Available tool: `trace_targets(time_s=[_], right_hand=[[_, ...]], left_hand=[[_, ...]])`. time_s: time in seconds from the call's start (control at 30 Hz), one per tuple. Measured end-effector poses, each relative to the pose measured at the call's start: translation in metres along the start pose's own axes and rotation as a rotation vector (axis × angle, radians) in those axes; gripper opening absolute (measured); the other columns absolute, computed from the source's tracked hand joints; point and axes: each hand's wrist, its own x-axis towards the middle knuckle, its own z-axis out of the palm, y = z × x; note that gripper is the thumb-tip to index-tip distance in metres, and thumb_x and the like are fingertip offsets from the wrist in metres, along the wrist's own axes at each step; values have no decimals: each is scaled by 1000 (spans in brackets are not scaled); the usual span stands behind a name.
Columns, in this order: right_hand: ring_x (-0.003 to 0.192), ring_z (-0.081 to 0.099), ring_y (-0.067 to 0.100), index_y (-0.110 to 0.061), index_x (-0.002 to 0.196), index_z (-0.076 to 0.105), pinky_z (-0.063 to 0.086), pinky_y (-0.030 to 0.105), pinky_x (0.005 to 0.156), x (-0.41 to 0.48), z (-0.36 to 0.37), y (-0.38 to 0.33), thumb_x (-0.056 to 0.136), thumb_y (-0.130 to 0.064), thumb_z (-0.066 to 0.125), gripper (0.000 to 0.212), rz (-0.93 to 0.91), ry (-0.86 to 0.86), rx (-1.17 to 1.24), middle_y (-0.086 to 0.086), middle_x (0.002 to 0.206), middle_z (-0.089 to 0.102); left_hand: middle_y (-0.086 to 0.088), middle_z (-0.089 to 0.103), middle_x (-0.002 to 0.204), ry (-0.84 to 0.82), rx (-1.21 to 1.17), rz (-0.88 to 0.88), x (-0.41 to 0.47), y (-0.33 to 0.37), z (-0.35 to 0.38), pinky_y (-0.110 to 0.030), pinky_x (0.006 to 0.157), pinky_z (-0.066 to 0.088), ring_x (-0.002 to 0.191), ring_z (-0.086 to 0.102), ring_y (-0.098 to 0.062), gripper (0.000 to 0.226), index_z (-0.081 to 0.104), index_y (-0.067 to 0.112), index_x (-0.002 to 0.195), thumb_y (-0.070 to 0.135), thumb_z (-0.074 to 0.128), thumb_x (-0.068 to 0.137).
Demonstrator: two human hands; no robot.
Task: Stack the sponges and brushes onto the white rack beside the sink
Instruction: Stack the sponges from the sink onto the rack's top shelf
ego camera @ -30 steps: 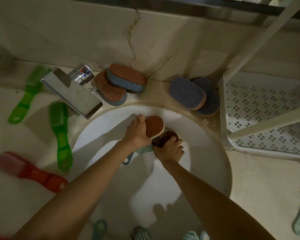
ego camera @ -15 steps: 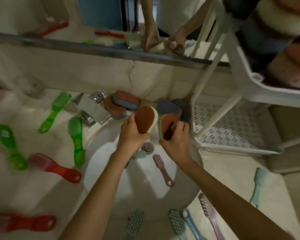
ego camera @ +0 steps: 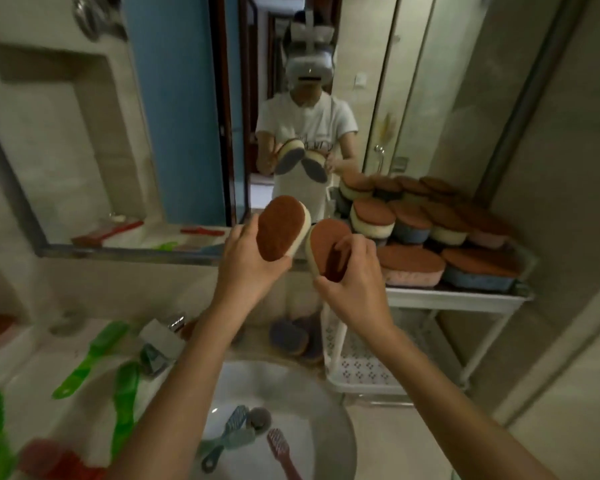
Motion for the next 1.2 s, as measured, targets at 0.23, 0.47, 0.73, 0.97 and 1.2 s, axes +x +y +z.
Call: trace_targets(time_s=[0.23,0.47,0.73,0.97,1.2], right_hand=[[98,48,19,-18,101,43,45,32,76,38,-98,27,68,-18,77,48,49,23,-26,1,105,46],[110,48,22,-17,123,42,48,41,93,55,-175,86,73,-7,73,60,137,-49,-163,1,114,47],[116,47,30,-22,127,40,44,49,96,59,-186,138,72,1,65,64,155,-68,-282,9,125,50],[118,48,26,-17,130,42,44,33,90,64,-178,144,76,4,63,62,69,-134,-301,10,127,50],[124,46,23,-15,131,48,38,25,93,68,-180,142,77,2,64,60,-11,-184,-315,8,134,51]], left_hand=[[-4,47,127,-107,39,239,17,72,18,-31,93,41,117,48,-21,66,45,17,135,37,70,77],[-4,37,142,-393,177,414,26,118,58,-32,105,35,130,37,-21,81,29,14,146,40,68,79],[-5,37,142,-533,284,429,29,127,94,-36,109,33,134,32,-22,78,29,17,147,39,65,82],[-6,40,141,-522,303,419,29,126,110,-33,108,31,134,33,-22,71,34,18,145,35,64,82],[-4,36,144,-508,298,434,28,122,116,-32,108,30,134,31,-22,68,32,21,146,34,62,85]])
